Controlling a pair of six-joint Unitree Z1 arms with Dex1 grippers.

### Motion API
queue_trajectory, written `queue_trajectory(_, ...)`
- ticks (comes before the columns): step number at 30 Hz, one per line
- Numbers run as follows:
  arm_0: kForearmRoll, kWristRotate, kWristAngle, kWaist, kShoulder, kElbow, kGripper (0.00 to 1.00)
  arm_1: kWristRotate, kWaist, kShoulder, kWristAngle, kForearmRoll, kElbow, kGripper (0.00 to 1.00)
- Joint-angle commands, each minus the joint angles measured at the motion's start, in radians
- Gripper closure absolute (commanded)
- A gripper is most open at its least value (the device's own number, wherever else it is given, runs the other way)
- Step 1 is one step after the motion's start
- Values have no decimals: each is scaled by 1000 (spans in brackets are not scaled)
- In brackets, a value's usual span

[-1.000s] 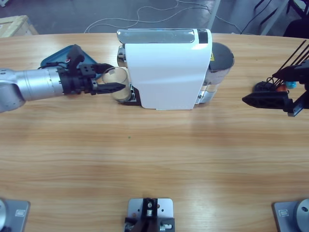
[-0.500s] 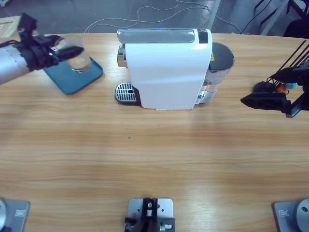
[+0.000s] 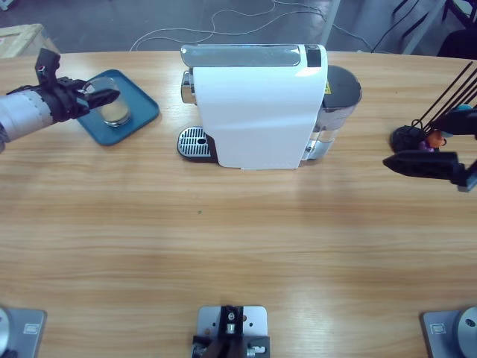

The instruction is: Pour coffee

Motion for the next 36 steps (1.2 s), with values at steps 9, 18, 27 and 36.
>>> queue_trajectory(9,-69,-60,9,83,52,56,11,11,-11,-44,14,33,30,0)
queue_trajectory(18,-214,-150,11,95,-144,160,10,12,-11,-66,14,43,40,0)
queue_trajectory(27,539,-209,48,13,-771,115,9,5,-11,-140,10,17,105,0)
queue_trajectory(36,1525,-192,45,-191,-1150,-196,9,-24,-11,-191,-72,14,137,0)
